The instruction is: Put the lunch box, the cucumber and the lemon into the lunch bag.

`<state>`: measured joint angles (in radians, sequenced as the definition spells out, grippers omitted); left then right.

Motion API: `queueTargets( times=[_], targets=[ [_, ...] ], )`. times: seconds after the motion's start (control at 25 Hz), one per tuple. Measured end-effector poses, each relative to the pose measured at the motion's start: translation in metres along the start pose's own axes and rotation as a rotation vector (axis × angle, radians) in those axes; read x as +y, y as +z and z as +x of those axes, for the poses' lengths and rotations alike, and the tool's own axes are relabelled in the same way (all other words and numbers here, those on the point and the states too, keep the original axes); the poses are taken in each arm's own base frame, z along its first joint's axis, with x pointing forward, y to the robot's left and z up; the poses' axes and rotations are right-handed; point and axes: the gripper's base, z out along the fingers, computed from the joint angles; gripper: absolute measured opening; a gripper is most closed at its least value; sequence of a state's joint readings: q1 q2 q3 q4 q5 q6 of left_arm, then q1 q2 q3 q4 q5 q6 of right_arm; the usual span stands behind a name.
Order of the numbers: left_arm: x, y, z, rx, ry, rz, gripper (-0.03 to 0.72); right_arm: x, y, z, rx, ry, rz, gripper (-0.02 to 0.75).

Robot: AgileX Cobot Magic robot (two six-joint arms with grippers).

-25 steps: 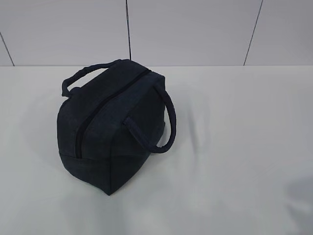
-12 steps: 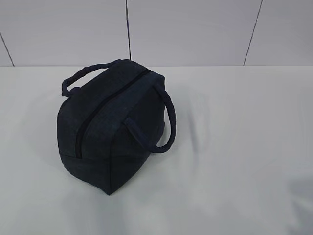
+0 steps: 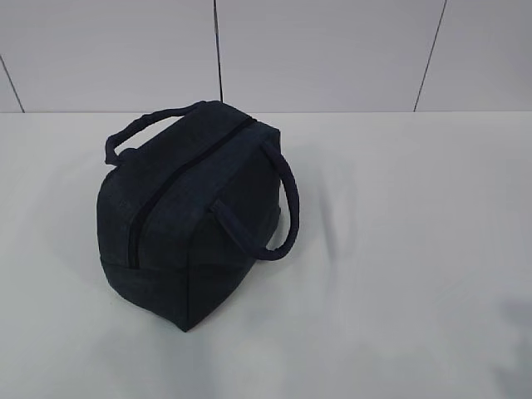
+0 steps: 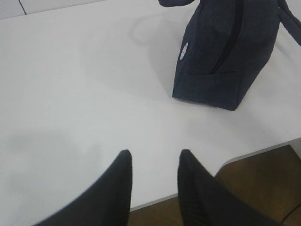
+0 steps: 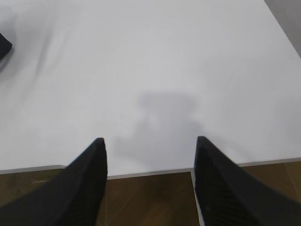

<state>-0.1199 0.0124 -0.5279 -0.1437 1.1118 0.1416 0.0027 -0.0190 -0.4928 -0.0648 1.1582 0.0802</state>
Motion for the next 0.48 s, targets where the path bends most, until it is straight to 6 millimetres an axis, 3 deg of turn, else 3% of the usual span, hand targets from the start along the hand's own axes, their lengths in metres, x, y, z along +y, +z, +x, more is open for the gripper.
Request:
queueTargets(
  times=[0.48],
  targets=[
    [-0.0010, 0.0000, -0.0001, -0.002, -0.005, 0.011, 0.236, 0.0000, 0.0000, 0.0000, 0.000, 0.001, 0.002, 0.440]
  ],
)
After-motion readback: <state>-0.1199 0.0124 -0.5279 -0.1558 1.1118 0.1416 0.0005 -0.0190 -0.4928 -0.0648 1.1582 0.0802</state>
